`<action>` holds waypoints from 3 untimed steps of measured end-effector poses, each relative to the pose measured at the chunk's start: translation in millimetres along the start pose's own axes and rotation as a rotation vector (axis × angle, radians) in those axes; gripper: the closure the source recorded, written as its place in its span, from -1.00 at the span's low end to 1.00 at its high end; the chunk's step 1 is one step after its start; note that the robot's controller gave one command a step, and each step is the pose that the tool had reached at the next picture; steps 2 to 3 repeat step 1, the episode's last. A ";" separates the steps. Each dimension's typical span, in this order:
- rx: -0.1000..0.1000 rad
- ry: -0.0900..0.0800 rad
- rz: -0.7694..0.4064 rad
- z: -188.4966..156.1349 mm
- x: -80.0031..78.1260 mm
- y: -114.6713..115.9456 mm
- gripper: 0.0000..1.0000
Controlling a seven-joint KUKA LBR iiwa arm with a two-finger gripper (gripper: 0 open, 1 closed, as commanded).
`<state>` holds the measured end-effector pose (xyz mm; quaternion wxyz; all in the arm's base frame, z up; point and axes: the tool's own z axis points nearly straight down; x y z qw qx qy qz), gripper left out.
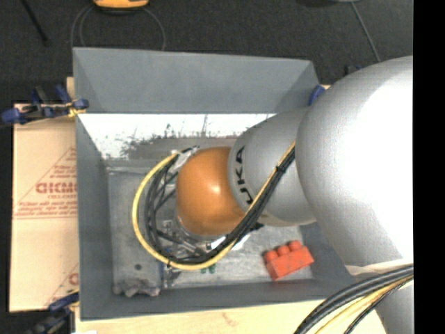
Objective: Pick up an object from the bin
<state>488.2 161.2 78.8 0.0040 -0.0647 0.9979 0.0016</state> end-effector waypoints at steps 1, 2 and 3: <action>0.002 -0.003 0.026 -130.1 -2.5 -12.0 1.00; 0.002 -0.003 0.026 -130.1 -2.5 -12.0 1.00; 0.002 -0.003 0.026 -130.1 -2.5 -12.0 1.00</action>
Offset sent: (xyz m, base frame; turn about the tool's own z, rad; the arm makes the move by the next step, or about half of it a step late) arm 0.0003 -0.0114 0.1252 0.0203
